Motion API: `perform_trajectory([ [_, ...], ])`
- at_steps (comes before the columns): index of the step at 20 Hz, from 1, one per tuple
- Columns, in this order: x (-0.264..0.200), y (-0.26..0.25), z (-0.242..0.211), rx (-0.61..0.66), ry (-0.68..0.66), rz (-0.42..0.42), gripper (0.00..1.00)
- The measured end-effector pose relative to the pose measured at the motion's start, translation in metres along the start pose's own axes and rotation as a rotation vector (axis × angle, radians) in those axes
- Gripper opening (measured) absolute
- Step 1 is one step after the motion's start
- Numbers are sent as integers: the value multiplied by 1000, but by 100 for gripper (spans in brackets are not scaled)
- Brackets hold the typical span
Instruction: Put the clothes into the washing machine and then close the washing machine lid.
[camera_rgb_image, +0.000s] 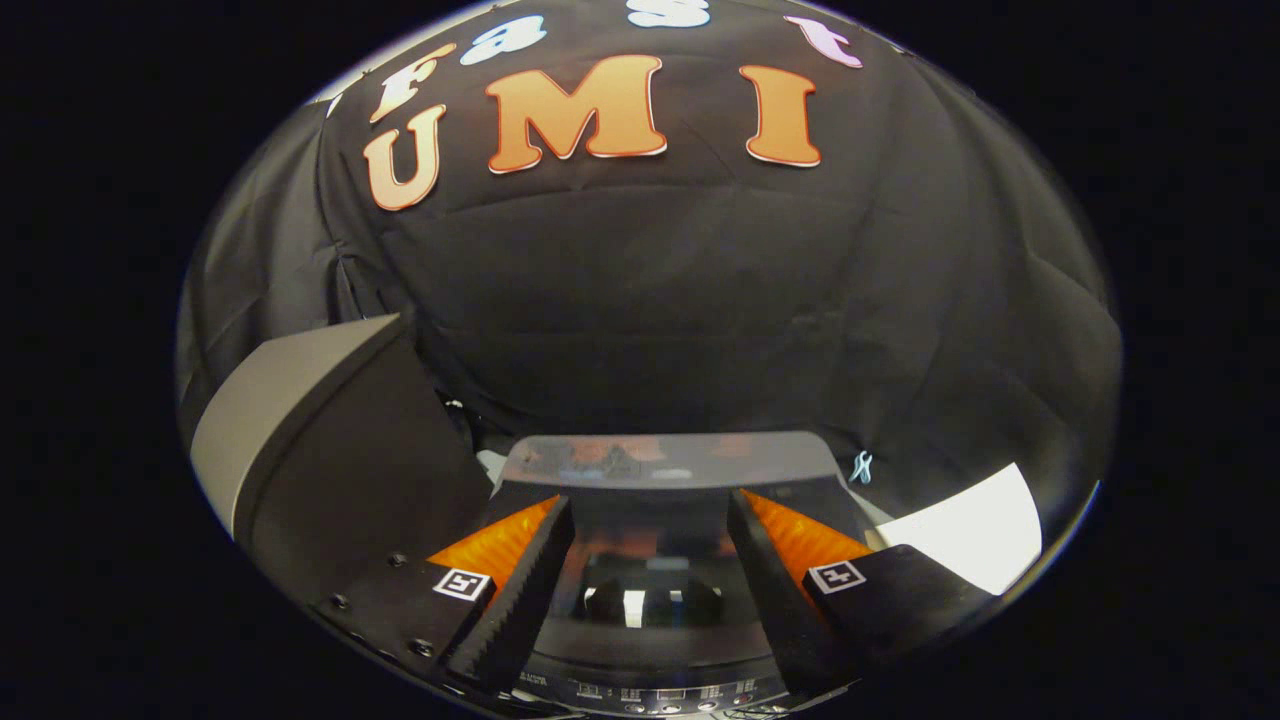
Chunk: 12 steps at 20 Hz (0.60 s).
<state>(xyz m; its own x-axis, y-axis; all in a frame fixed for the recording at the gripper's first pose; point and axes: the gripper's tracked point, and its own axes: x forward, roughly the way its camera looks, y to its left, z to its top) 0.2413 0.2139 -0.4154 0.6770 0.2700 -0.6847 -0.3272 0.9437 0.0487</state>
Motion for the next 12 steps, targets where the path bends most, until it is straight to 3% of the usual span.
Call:
perform_trajectory([
  [5, -8, -3, -9, 14, 7, -18, 100],
  [12, -49, 14, 25, -19, -104, -16, 100],
])
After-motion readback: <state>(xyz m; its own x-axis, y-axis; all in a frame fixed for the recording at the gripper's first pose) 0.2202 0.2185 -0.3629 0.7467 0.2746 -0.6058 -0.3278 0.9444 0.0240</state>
